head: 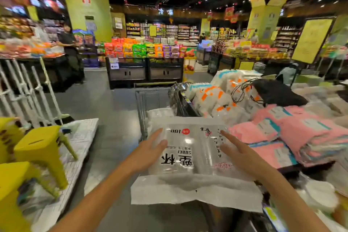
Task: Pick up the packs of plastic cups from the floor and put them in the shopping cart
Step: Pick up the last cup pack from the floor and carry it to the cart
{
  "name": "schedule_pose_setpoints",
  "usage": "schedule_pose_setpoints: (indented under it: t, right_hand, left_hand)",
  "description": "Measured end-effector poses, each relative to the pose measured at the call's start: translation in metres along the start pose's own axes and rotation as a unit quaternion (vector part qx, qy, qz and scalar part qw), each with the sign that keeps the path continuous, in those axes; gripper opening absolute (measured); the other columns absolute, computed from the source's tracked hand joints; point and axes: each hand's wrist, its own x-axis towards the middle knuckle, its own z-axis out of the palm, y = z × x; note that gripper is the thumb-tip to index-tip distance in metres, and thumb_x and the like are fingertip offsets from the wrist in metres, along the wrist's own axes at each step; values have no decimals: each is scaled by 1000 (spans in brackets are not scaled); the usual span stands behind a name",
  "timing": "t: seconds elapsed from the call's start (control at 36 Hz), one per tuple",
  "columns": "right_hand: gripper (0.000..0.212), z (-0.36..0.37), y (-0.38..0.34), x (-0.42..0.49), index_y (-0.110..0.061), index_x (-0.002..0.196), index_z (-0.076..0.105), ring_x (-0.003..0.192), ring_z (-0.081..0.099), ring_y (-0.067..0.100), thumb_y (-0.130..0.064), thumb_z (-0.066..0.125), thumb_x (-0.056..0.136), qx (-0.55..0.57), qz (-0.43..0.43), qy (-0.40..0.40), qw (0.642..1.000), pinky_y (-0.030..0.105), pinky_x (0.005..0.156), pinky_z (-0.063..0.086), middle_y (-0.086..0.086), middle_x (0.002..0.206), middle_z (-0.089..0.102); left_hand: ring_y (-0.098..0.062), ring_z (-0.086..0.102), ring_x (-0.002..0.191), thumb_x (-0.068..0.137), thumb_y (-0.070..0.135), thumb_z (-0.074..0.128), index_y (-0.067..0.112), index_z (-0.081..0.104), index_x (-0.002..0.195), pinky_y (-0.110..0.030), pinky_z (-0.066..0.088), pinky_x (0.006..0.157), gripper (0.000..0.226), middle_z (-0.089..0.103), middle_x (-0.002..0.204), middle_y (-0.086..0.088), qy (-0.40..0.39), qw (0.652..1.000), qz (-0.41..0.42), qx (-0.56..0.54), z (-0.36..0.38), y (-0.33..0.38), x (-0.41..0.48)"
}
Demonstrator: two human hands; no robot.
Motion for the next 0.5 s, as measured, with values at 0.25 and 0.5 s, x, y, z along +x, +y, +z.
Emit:
schedule_pose_setpoints:
  t: [0.25,0.5]
  right_hand:
    - [50,-11,5,127,-52,147,31,114,58,22,-49,47,99,-14,-44,-62,997,29,94,40,9,139,57]
    - [52,17,1,264,-50,149,28,119,59,32,-46,46,101,-31,-57,-89,994,26,75,39,15,132,62]
  left_hand:
    - [-12,30,143,97,48,48,42,27,150,-29,22,116,57,30,156,11,67,996,-49,-21,2,8,82]
    - [-13,31,143,98,50,45,46,24,150,-31,23,114,57,29,156,13,87,993,-75,-28,-24,-19,185]
